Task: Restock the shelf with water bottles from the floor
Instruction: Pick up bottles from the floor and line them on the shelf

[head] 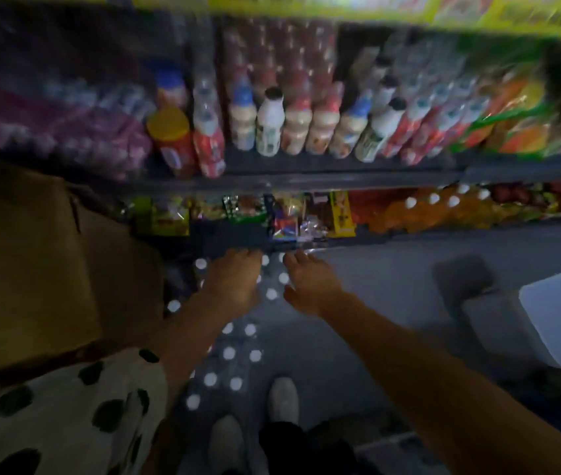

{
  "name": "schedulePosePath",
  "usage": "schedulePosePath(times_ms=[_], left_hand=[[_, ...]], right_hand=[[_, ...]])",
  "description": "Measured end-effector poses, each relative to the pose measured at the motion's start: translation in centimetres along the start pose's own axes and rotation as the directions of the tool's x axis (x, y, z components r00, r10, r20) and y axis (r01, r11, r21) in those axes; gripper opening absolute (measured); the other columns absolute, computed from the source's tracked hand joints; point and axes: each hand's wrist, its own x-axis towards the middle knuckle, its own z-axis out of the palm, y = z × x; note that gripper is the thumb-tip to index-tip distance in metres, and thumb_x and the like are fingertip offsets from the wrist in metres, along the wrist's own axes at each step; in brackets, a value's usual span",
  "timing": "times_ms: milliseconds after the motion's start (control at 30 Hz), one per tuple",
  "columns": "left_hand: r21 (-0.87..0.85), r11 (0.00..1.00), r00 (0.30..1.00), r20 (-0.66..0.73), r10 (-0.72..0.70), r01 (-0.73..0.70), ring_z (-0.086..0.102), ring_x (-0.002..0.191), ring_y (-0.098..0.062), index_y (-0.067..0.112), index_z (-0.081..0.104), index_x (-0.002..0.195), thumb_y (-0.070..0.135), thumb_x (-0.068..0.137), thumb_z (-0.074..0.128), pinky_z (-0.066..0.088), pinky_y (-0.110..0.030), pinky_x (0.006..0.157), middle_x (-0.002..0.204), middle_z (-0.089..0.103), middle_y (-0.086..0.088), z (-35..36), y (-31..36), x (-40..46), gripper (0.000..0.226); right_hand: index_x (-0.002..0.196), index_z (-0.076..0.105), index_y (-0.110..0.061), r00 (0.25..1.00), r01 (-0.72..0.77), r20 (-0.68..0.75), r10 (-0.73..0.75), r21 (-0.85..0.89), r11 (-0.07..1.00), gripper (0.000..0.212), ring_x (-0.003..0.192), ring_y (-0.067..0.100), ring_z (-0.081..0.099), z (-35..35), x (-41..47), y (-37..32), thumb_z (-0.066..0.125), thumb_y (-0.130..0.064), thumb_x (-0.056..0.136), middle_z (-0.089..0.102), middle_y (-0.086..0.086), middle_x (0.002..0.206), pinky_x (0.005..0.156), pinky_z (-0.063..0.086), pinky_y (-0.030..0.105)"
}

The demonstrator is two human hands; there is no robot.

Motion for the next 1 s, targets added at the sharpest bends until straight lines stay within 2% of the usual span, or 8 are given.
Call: schedulePosePath(times_ms=[67, 200, 267, 433, 533, 633, 767, 1000], left_hand=[[0.009, 1.000, 1.000, 0.022, -0.007, 0.006, 0.045, 0.125, -0.029, 0.011, 0.044, 0.130, 0.018, 0.087, 0.060, 0.041, -0.040, 0.100, 0.132, 0.048, -0.008, 5.6, -1.1, 3.7, 0.047], [-0.128, 0.992, 0.999, -0.034, 0.006, -0.010, 0.056, 0.112, -0.030, 0.008, 0.056, 0.112, 0.012, 0.086, 0.060, 0.047, -0.040, 0.091, 0.116, 0.058, -0.010, 15.1, -4.1, 9.4, 0.027], [-0.144, 0.989, 0.999, -0.044, -0.022, 0.015, 0.058, 0.108, -0.031, 0.008, 0.056, 0.111, 0.012, 0.086, 0.061, 0.049, -0.040, 0.088, 0.114, 0.060, -0.011, 18.6, -5.3, 11.7, 0.025], [-0.143, 0.988, 0.998, 0.014, -0.059, 0.060, 0.057, 0.110, -0.030, 0.012, 0.054, 0.120, 0.013, 0.083, 0.065, 0.050, -0.043, 0.090, 0.118, 0.060, -0.010, 25.2, -7.6, 16.2, 0.039], [-0.153, 0.985, 0.997, 0.014, -0.079, 0.080, 0.057, 0.109, -0.028, 0.013, 0.054, 0.119, 0.012, 0.080, 0.068, 0.051, -0.041, 0.088, 0.117, 0.060, -0.010, 26.9, -8.5, 17.3, 0.042], [-0.130, 0.989, 0.997, -0.008, -0.076, 0.074, 0.057, 0.110, -0.028, 0.011, 0.054, 0.115, 0.011, 0.080, 0.068, 0.051, -0.037, 0.086, 0.115, 0.060, -0.010, 26.8, -8.6, 17.7, 0.038], [-0.135, 0.988, 0.997, -0.003, -0.074, 0.073, 0.056, 0.109, -0.028, 0.011, 0.053, 0.112, 0.013, 0.082, 0.066, 0.049, -0.036, 0.083, 0.114, 0.060, -0.010, 24.3, -8.0, 15.9, 0.033], [-0.274, 0.962, 0.999, 0.040, 0.032, -0.020, 0.058, 0.106, -0.026, 0.011, 0.052, 0.115, 0.015, 0.080, 0.064, 0.050, -0.037, 0.084, 0.113, 0.059, -0.009, 12.3, -3.4, 7.1, 0.036]], right_hand=[[0.144, 0.026, -0.010, 0.997, -0.041, 0.059, 0.041, 0.002, 0.999, 0.063, 0.123, 0.033, 0.044, 6.3, 3.5, 1.4, 0.054, -0.027, 0.090, 0.042, 0.013, 0.137, 0.096, 0.038, 0.037], [0.139, 0.029, -0.011, 0.990, -0.076, 0.119, 0.078, -0.021, 0.997, 0.056, 0.119, 0.033, 0.048, 16.9, 9.8, 3.3, 0.053, -0.028, 0.091, 0.045, 0.014, 0.132, 0.093, 0.041, 0.039], [0.138, 0.029, -0.011, 0.985, -0.088, 0.148, 0.092, -0.029, 0.996, 0.056, 0.119, 0.034, 0.049, 21.2, 12.7, 3.9, 0.053, -0.029, 0.091, 0.046, 0.015, 0.132, 0.093, 0.042, 0.040], [0.144, 0.022, -0.012, 0.980, -0.109, 0.160, 0.121, -0.082, 0.991, 0.063, 0.119, 0.034, 0.051, 28.6, 17.6, 4.4, 0.055, -0.027, 0.092, 0.047, 0.016, 0.132, 0.093, 0.044, 0.040], [0.137, 0.031, -0.010, 0.986, -0.112, 0.115, 0.121, -0.081, 0.990, 0.049, 0.111, 0.033, 0.057, 30.7, 19.1, 4.5, 0.053, -0.021, 0.094, 0.053, 0.016, 0.125, 0.084, 0.047, 0.039], [0.133, 0.037, -0.007, 0.991, -0.070, 0.112, 0.078, -0.075, 0.995, 0.036, 0.109, 0.034, 0.058, 30.4, 19.7, 4.7, 0.042, -0.017, 0.098, 0.056, 0.018, 0.122, 0.080, 0.046, 0.040], [0.139, 0.029, -0.010, 0.991, 0.022, 0.136, -0.007, -0.110, 0.994, 0.047, 0.110, 0.036, 0.058, 26.8, 17.1, 4.7, 0.046, -0.018, 0.096, 0.056, 0.018, 0.124, 0.086, 0.048, 0.041], [0.145, 0.025, -0.014, 0.977, 0.068, 0.201, -0.067, 0.000, 0.998, 0.061, 0.117, 0.036, 0.051, 8.7, 5.2, 3.7, 0.052, -0.033, 0.093, 0.051, 0.016, 0.131, 0.092, 0.042, 0.038]])
